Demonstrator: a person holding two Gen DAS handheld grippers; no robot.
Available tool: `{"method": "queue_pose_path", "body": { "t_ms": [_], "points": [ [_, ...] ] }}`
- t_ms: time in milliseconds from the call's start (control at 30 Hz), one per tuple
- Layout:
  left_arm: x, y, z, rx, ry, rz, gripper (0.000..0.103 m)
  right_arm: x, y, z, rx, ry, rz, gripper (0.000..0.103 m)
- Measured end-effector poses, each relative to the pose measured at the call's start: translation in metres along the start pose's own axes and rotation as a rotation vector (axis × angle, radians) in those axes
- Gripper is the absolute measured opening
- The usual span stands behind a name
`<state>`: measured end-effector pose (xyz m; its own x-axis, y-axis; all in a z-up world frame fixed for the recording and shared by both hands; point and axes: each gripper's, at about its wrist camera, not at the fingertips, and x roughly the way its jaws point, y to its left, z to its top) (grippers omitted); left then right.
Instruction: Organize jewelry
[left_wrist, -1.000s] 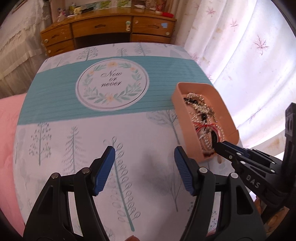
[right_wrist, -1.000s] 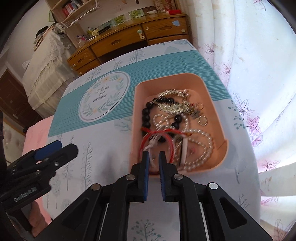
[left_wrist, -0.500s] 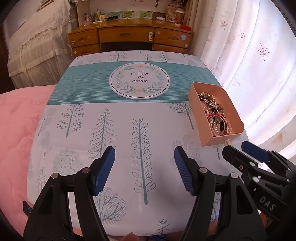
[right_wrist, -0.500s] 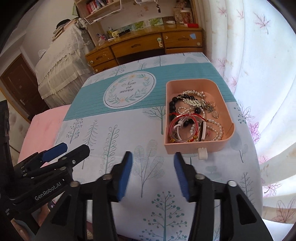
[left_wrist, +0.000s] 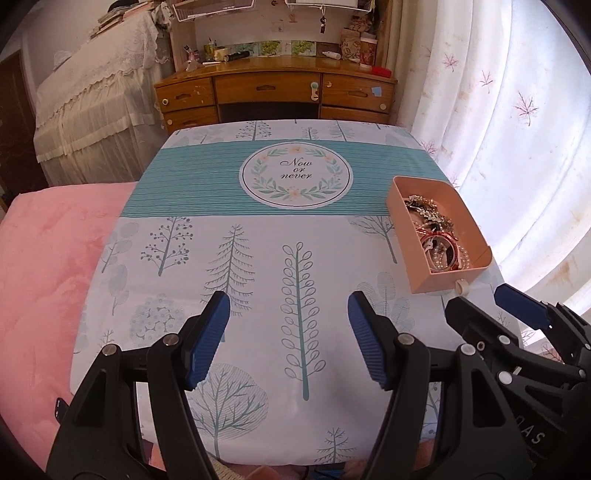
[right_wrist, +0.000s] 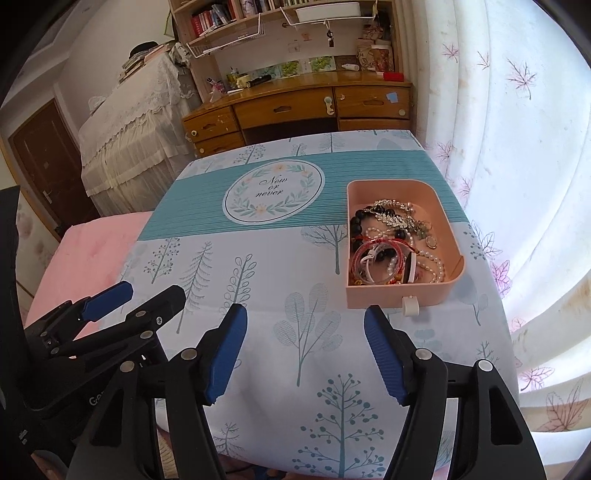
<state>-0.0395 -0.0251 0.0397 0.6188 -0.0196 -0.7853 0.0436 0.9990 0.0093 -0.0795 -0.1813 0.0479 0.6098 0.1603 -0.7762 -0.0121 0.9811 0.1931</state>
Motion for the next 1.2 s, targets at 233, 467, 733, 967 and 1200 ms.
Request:
{"method": "queue_pose_path", "body": {
  "t_ms": [233,467,733,967,1200],
  "points": [
    [-0.007,0.002,-0.002,-0.006,-0.017,0.012,0.064,-0.007,0.004,-0.002,-0.005,-0.018,-0.013,0.067],
    [-0.008,0.004,-0.004,-0.012,-0.015,0.015,0.064,-0.008,0.005,-0.003,-0.005,-0.019,-0.014,0.067],
    [-0.007,0.007,-0.006,-0.015,-0.01,0.022,0.064,-0.007,0.006,-0.004,-0.007,-0.016,-0.015,0.067],
    [-0.006,0.009,-0.008,-0.017,-0.007,0.024,0.064,-0.006,0.007,-0.006,-0.008,-0.014,-0.014,0.067],
    [-0.006,0.011,-0.008,-0.02,-0.003,0.025,0.064,-0.006,0.007,-0.006,-0.009,-0.013,-0.015,0.067]
  ]
}}
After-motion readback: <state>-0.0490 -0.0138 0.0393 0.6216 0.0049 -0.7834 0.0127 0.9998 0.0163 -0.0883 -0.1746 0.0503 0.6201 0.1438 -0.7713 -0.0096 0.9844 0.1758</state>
